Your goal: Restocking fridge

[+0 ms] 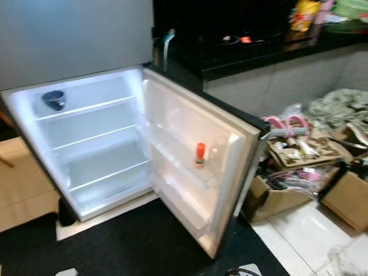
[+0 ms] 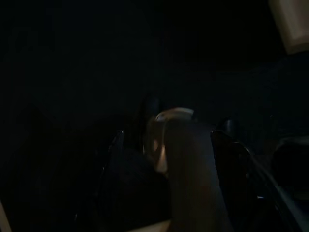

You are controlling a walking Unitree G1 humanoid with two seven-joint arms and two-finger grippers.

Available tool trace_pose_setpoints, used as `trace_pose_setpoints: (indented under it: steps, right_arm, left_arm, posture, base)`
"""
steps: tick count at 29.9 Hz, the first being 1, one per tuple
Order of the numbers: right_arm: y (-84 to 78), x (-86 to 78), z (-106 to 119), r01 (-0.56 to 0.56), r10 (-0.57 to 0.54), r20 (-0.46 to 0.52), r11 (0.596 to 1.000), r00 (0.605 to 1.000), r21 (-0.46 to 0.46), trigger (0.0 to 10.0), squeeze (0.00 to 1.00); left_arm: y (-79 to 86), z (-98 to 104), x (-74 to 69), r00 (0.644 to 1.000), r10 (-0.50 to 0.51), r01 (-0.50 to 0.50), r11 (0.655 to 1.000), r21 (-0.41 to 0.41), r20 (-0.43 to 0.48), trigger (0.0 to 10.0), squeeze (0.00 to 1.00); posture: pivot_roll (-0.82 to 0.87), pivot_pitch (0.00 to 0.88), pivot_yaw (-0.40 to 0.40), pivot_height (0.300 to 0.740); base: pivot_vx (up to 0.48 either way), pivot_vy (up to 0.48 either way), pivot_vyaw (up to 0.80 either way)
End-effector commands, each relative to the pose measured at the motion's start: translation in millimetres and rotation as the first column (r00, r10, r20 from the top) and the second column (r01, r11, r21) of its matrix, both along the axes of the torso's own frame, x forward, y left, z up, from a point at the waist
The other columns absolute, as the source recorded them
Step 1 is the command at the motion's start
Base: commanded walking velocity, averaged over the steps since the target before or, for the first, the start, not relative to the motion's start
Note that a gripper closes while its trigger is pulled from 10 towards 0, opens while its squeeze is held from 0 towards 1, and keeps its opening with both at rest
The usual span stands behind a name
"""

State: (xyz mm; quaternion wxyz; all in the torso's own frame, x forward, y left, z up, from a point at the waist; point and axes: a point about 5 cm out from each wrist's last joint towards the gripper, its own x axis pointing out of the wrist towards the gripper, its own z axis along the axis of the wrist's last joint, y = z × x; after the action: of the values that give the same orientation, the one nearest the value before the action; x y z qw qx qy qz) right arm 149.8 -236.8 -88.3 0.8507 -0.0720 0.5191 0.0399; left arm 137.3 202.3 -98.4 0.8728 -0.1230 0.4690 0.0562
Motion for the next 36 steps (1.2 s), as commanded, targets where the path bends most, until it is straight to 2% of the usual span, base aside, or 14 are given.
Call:
trace_pose_setpoints:
  steps: [1, 8, 13, 16, 17, 18, 19, 21, 22, 24, 25, 27, 31, 36]
  right_arm:
    - [-3.7, 12.0, 5.8, 0.052, -0.052, 0.061, 0.999, 0.997, -0.008, 10.0, 0.00]
    - [-51.9, 55.4, 44.8, 0.374, -0.357, 0.311, 0.927, 0.881, 0.005, 10.0, 0.00]
    - [-90.6, 101.3, 101.2, 0.553, -0.648, 0.513, 0.757, 0.563, 0.348, 10.0, 0.00]
    - [-94.9, 111.5, 114.4, 0.538, -0.674, 0.540, 0.734, 0.504, 0.414, 10.0, 0.00]
    - [-97.3, 119.9, 125.2, 0.518, -0.686, 0.563, 0.724, 0.462, 0.456, 2.6, 0.00]
    - [-97.3, 119.9, 125.2, 0.518, -0.686, 0.563, 0.724, 0.462, 0.456, 2.6, 0.00]
    - [-99.6, 127.4, 135.6, 0.495, -0.701, 0.577, 0.709, 0.419, 0.501, 0.0, 0.00]
    - [-102.1, 135.7, 147.8, 0.471, -0.713, 0.595, 0.696, 0.371, 0.541, 0.0, 0.00]
    - [-105.3, 145.8, 164.1, 0.430, -0.744, 0.598, 0.664, 0.296, 0.612, 0.0, 0.00]
    - [-105.9, 148.1, 168.0, 0.416, -0.756, 0.593, 0.650, 0.276, 0.635, 0.0, 0.00]
    - [-102.4, 152.9, 172.1, 0.363, -0.763, 0.584, 0.645, 0.277, 0.672, 10.0, 0.00]
    - [-99.5, 155.4, 173.6, 0.331, -0.760, 0.582, 0.649, 0.287, 0.685, 10.0, 0.00]
    - [-76.2, 166.9, 176.1, 0.144, -0.680, 0.617, 0.710, 0.396, 0.690, 10.0, 0.00]
    - [-65.8, 171.3, 179.3, 0.038, -0.641, 0.636, 0.716, 0.430, 0.697, 10.0, 0.00]
  left_arm:
    - [-0.7, -2.7, -7.1, 1.000, 0.004, -0.005, 1.000, -0.007, -0.024, 10.0, 0.00]
    - [-1.2, -2.7, -7.2, 1.000, 0.003, -0.003, 1.000, -0.014, -0.021, 10.0, 0.00]
    - [-0.5, -2.6, -7.7, 1.000, -0.003, 0.003, 1.000, -0.017, -0.021, 10.0, 0.00]
    - [-0.4, -2.7, -7.9, 1.000, -0.007, 0.007, 1.000, -0.017, -0.021, 10.0, 0.00]
    - [0.0, -2.6, -7.9, 1.000, -0.009, 0.008, 1.000, -0.017, -0.021, 10.0, 0.00]
    - [0.0, -2.6, -7.9, 1.000, -0.009, 0.008, 1.000, -0.017, -0.021, 10.0, 0.00]
    - [0.2, -2.6, -8.0, 1.000, -0.009, 0.008, 1.000, -0.017, -0.021, 10.0, 0.00]
    - [0.4, -2.4, -7.7, 1.000, -0.009, 0.009, 1.000, -0.018, -0.019, 10.0, 0.00]
    - [0.6, -2.2, -7.1, 1.000, -0.010, 0.010, 1.000, -0.019, -0.016, 10.0, 0.00]
    - [0.6, -2.1, -6.9, 1.000, -0.011, 0.010, 1.000, -0.019, -0.016, 10.0, 0.00]
    - [0.9, -1.9, -6.8, 1.000, -0.011, 0.010, 1.000, -0.019, -0.014, 10.0, 0.00]
    - [1.2, -1.9, -6.8, 1.000, -0.010, 0.010, 1.000, -0.019, -0.014, 10.0, 0.00]
    - [2.1, -2.1, -7.8, 1.000, -0.014, 0.014, 1.000, -0.017, -0.018, 10.0, 0.00]
    - [2.1, -2.1, -8.0, 1.000, -0.015, 0.015, 1.000, -0.017, -0.019, 10.0, 0.00]
  posture:
    - [-0.04, 0.055, 0.005, 0.740]
    - [-0.04, 0.060, 0.008, 0.740]
    - [-0.04, 0.066, 0.013, 0.740]
    - [-0.04, 0.066, 0.013, 0.740]
    - [-0.04, 0.066, 0.011, 0.740]
    - [-0.04, 0.066, 0.011, 0.740]
    - [-0.04, 0.064, 0.010, 0.740]
    - [-0.03, 0.064, 0.009, 0.740]
    - [-0.03, 0.062, 0.008, 0.740]
    - [-0.03, 0.062, 0.008, 0.740]
    - [-0.02, 0.060, 0.008, 0.740]
    - [-0.02, 0.060, 0.008, 0.740]
    - [-0.02, 0.061, 0.011, 0.740]
    - [-0.02, 0.061, 0.011, 0.740]
  base:
    - [0.000, 0.000, 0.00]
    - [0.000, 0.000, 0.00]
    - [0.000, 0.000, 0.00]
    - [0.000, 0.000, 0.00]
    - [0.000, 0.000, 0.00]
    - [0.000, 0.000, 0.00]
    - [0.000, 0.000, 0.00]
    - [0.000, 0.000, 0.00]
    - [0.000, 0.000, 0.00]
    - [0.000, 0.000, 0.00]
    - [0.000, 0.000, 0.00]
    - [0.000, 0.000, 0.00]
    - [0.000, 0.000, 0.00]
    - [0.000, 0.000, 0.00]
